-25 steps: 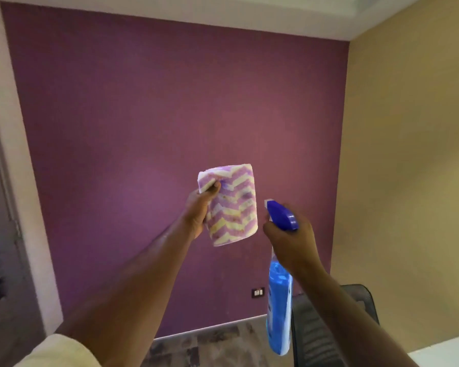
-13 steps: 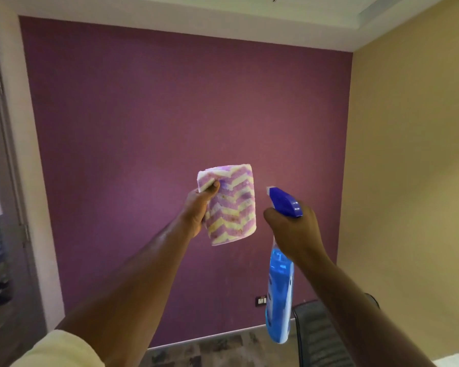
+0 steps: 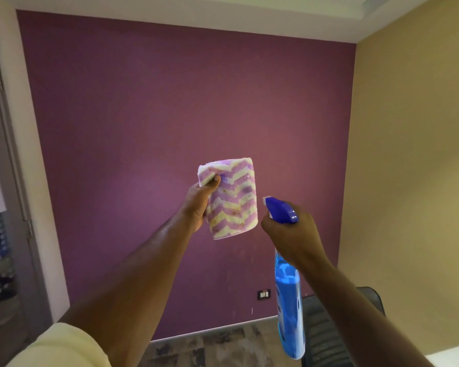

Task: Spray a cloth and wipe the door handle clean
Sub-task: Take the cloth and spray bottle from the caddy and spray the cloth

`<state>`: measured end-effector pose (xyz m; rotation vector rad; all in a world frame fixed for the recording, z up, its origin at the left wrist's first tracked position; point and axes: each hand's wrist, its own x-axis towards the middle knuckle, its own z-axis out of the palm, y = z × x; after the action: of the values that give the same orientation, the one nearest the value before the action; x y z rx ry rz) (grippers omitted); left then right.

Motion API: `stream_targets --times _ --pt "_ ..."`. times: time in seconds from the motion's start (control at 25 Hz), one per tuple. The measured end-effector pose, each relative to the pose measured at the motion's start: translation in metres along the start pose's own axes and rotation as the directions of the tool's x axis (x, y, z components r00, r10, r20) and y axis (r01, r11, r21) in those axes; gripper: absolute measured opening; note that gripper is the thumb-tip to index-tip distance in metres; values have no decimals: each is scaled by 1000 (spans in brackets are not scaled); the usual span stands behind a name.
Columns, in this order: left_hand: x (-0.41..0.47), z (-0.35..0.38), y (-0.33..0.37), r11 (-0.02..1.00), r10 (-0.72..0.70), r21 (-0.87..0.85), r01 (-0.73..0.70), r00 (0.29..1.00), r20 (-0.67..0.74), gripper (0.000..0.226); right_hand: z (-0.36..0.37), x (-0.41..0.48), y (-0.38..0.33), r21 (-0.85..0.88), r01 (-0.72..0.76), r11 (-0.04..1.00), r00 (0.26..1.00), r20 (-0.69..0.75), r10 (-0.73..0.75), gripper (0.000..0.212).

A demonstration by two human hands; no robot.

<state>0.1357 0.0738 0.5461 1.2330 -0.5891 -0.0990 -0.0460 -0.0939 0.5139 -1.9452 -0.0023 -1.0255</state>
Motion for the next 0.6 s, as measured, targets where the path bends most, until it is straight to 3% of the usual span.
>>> stream_targets --times 0.32,0.6 --pt "1 5 2 1000 10 4 -10 1000 7 62 8 -21 24 -87 -109 990 991 67 115 12" --pt "-2 8 -2 1000 6 16 -6 1000 -1 63 10 -30 21 -57 -67 996 993 97 72 12"
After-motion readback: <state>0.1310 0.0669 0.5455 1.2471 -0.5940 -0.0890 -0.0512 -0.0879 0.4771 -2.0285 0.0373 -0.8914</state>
